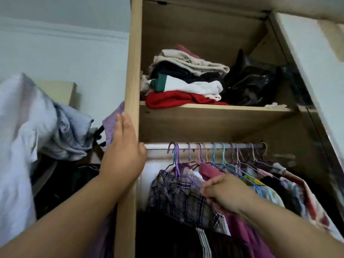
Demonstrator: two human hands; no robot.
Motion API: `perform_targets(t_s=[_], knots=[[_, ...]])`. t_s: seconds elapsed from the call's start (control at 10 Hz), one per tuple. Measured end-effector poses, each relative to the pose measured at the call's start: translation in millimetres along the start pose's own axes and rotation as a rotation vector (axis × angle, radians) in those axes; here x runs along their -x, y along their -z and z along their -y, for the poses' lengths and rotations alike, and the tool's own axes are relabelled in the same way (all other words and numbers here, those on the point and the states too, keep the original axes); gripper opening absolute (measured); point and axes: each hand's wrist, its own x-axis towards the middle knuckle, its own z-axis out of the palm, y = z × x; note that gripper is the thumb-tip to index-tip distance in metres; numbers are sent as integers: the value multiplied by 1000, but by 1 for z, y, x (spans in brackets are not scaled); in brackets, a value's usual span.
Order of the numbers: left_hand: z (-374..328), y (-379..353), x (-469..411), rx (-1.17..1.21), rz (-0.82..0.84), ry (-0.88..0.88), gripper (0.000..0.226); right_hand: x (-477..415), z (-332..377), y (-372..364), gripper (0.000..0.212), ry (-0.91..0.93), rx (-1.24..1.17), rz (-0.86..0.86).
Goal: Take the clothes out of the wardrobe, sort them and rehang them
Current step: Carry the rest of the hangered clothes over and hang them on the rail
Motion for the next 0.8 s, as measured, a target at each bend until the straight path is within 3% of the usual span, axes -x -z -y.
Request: perform_targets(t_s=[0.1,0.3,0.5,0.6,0.7,0.8], knots=[[-5,0,-5,101,-41,115,85,-31,6,-15,20,32,48,-8],[1,-3,0,213,-132,174,72,-98,15,-41,9,47,32,-64],[1,-4,0,220,-167,144,65,-144,17,-68,27,37,28,-144],[1,-4,0,212,-183,126,64,-151,27,-83,31,72,153,-128],[2,-5,0,210,-180,118,64,-167,26,-99,33,-42,-14,-141],[4,-6,-1,236,-190,112,59,-183,15,-117,34,-25,-26,-175]])
